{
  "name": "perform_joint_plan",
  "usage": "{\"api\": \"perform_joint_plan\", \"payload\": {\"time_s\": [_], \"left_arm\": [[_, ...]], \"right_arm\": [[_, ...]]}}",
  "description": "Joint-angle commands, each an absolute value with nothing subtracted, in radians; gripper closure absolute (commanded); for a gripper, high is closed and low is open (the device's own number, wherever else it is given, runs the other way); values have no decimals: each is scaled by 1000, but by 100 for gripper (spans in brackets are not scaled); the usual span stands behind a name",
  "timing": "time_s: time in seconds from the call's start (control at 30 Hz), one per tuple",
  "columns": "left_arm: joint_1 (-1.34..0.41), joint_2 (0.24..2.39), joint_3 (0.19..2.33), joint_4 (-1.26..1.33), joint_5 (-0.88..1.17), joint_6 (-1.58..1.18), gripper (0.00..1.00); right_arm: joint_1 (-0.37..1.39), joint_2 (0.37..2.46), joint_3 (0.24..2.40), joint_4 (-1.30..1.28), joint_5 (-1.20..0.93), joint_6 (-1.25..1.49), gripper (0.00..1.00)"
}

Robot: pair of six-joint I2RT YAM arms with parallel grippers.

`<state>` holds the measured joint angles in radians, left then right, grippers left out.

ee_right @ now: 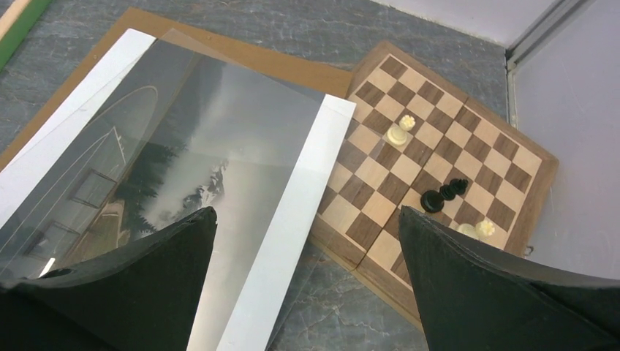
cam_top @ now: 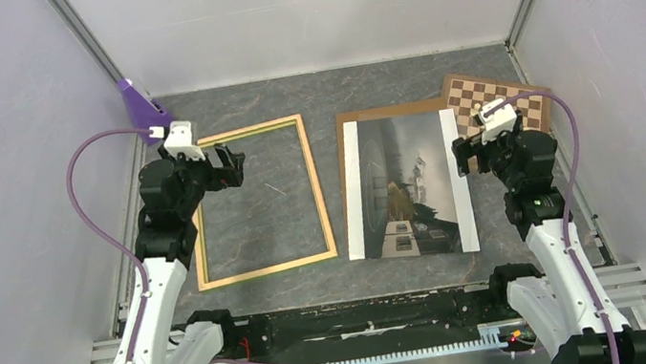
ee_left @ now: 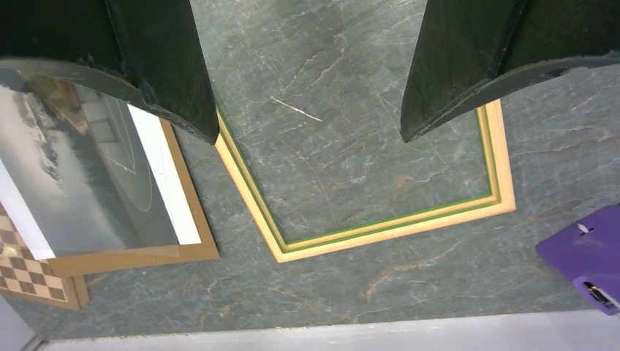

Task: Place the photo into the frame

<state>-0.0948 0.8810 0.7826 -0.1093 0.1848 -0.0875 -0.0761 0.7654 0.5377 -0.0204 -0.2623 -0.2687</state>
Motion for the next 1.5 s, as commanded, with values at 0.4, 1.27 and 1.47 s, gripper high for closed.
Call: {"api": "perform_joint_plan", "payload": {"time_s": [0.4,1.27,1.47], "left_arm": [[-92,917,801,-105,335,-57,0],[-92,946,791,-94,383,-47,0],[-92,951,789,-95,387,-44,0]], "right_arm": [[-90,817,660,-316,-76,-209,1],[-302,1069,451,-10,-460,34,23],[-337,1141,429,78,-520,72,26]]}}
